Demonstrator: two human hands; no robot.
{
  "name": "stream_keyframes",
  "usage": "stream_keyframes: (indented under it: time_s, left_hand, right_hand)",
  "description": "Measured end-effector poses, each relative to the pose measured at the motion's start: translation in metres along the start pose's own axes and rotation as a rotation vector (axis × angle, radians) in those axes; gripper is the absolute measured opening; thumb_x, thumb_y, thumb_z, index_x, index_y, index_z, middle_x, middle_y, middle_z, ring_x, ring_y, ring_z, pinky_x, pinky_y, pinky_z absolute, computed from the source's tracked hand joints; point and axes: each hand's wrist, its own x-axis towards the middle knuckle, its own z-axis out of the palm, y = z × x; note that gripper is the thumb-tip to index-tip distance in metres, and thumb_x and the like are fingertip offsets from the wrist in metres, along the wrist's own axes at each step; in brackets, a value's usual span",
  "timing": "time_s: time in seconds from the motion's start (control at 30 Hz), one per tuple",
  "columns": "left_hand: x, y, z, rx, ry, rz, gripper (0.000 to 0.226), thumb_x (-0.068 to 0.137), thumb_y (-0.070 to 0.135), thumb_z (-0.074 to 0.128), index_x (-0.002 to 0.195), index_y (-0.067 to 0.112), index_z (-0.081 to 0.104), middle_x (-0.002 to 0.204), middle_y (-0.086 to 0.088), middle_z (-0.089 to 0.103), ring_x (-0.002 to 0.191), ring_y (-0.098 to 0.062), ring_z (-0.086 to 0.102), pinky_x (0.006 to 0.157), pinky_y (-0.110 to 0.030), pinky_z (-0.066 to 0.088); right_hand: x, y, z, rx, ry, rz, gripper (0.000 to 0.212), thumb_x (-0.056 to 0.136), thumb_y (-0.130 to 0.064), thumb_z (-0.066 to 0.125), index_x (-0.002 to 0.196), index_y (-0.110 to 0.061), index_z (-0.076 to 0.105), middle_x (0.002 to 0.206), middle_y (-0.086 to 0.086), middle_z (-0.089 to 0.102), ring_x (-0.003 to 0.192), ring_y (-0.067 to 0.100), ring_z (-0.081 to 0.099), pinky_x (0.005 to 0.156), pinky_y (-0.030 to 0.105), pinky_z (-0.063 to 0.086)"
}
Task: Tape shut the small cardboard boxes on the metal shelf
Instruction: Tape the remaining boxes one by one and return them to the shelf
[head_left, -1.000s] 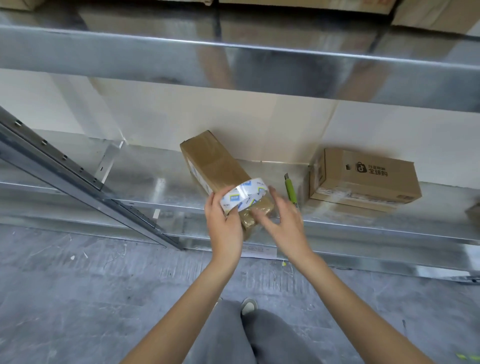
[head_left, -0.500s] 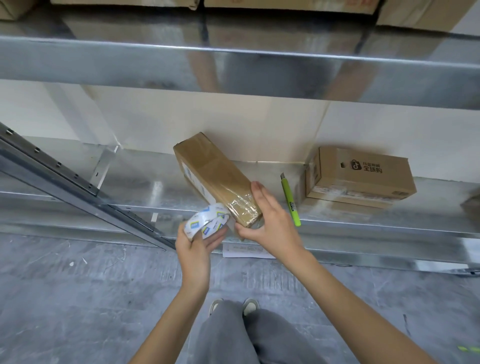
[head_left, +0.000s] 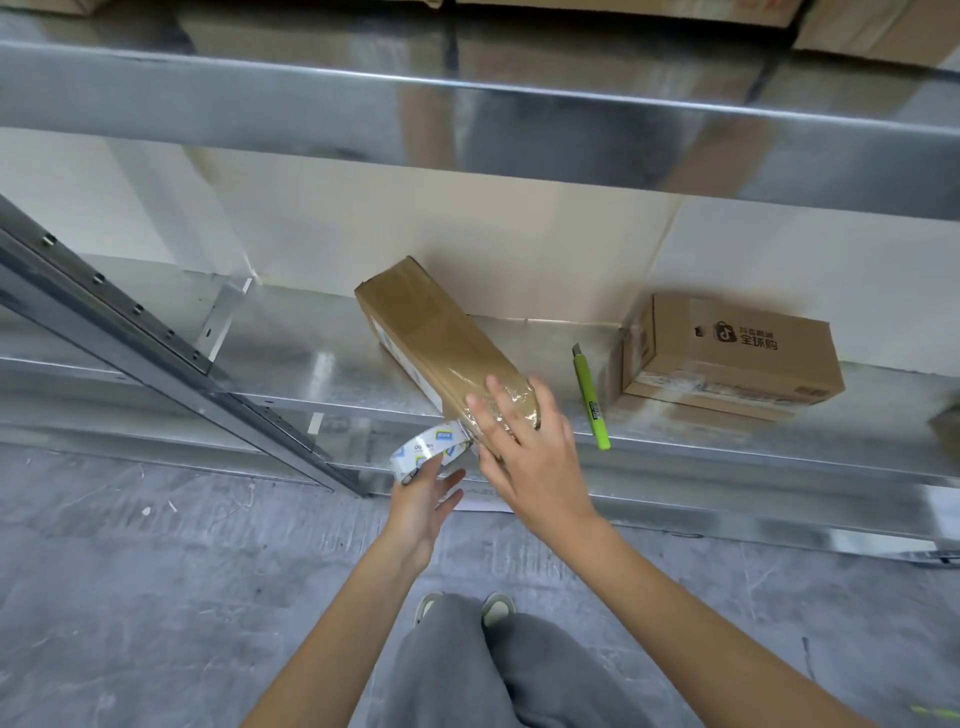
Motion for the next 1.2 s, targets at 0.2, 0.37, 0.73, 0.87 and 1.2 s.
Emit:
stream_keyframes:
  time_s: [0.2, 0.37, 0.73, 0.87, 1.2]
  left_hand:
    - [-0.02, -0.005, 0.0, 0.123, -0.227, -0.008, 0.108, 0.06, 0.069, 0.077, 0.148, 0.022, 0.035, 0.148, 0.0, 0.046, 0.138, -0.021, 0.041, 0.113, -0.04, 0.035]
    - [-0.024, 0.003, 0.018, -0.036, -0.169, 0.18, 0.094, 0.063, 0.065, 0.073, 0.142, 0.029, 0.038, 0.137, 0.006, 0.057, 0.125, -0.015, 0.056, 0.103, -0.047, 0.047]
    - [-0.006, 0.021, 0.069, 0.334, 0.15, 0.33, 0.136, 0.064, 0.052, 0.085, 0.153, 0.028, -0.015, 0.163, -0.004, -0.001, 0.149, -0.018, 0.01, 0.11, -0.027, 0.017]
    - [-0.007, 0.017, 0.079, 0.566, 0.251, 0.523, 0.118, 0.066, 0.052, 0.083, 0.152, 0.042, 0.003, 0.161, -0.013, -0.017, 0.15, -0.029, -0.006, 0.118, -0.048, 0.008]
    - [-0.002, 0.035, 0.058, 0.727, 0.204, 0.813, 0.02, 0.084, -0.007, 0.06, 0.075, 0.011, 0.056, 0.139, -0.005, 0.052, 0.138, -0.025, 0.036, 0.122, -0.044, 0.0]
  right_hand:
    - [0.013, 0.009, -0.021, 0.516, 0.019, 0.239, 0.043, 0.092, -0.017, 0.059, 0.134, -0.015, 0.057, 0.144, 0.005, 0.049, 0.132, 0.028, 0.036, 0.112, 0.047, 0.029]
    - [0.021, 0.01, -0.027, 1.029, 0.025, 0.504, 0.039, 0.093, -0.009, 0.059, 0.129, -0.025, 0.056, 0.137, -0.007, 0.054, 0.13, 0.007, 0.047, 0.111, 0.024, 0.033]
    - [0.012, 0.031, 0.013, 1.255, -0.067, 0.817, 0.036, 0.099, -0.004, 0.047, 0.13, -0.019, 0.057, 0.13, -0.004, 0.061, 0.117, 0.001, 0.055, 0.104, 0.021, 0.041]
    - [0.012, 0.03, 0.017, 1.212, -0.073, 0.724, 0.029, 0.099, -0.006, 0.048, 0.115, -0.024, 0.064, 0.115, -0.01, 0.068, 0.109, 0.001, 0.059, 0.096, 0.022, 0.043]
    - [0.013, 0.039, 0.026, 1.042, -0.114, 0.648, 0.036, 0.099, -0.002, 0.044, 0.13, -0.014, 0.059, 0.127, -0.015, 0.059, 0.121, 0.0, 0.052, 0.102, 0.013, 0.036]
